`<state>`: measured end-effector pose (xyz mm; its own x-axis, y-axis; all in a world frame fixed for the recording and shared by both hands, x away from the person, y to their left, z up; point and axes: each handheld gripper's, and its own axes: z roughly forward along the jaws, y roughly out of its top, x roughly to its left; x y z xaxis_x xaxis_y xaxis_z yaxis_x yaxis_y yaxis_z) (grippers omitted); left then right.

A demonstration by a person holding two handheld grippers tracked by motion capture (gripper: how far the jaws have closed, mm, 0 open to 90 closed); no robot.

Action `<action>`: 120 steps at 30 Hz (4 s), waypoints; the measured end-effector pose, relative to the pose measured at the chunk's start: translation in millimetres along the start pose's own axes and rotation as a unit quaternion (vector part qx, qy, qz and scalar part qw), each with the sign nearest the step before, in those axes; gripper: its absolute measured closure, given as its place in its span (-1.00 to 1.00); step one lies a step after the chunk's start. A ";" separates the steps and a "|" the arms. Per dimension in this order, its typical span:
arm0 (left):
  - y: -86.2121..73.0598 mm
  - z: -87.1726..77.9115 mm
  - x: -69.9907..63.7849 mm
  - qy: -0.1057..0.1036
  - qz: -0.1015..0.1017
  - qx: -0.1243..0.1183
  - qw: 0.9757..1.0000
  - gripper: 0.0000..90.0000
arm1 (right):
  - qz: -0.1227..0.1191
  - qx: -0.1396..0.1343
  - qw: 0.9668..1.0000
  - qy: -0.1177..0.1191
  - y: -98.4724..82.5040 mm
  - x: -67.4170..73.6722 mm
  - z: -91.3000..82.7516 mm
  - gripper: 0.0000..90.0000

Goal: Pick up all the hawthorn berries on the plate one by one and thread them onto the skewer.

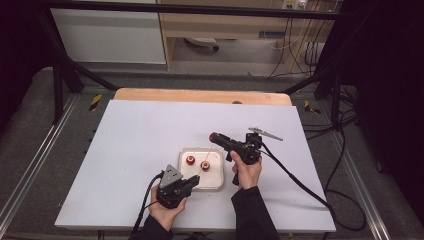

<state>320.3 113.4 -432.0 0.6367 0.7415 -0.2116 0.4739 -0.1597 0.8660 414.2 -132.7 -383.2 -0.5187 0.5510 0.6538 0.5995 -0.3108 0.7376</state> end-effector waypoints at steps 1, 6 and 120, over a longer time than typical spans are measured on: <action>0.0 0.2 -0.4 0.000 -0.001 -0.002 1.000 0.96 | 0.000 -0.003 1.000 0.001 -0.1 0.0 0.0 0.36; 1.0 -0.1 -1.2 0.001 -0.002 -0.006 1.000 0.96 | 0.003 -0.005 1.000 0.002 -0.3 0.3 0.1 0.36; 23.5 15.5 8.5 -0.013 0.010 0.005 1.000 0.97 | -0.033 0.050 0.998 0.007 -38.6 6.8 -1.3 0.40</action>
<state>346.3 105.8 -420.4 0.6622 0.7203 -0.2067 0.4672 -0.1812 0.8654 386.7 -117.9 -406.9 -0.5667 0.5564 0.6077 0.6212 -0.1959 0.7587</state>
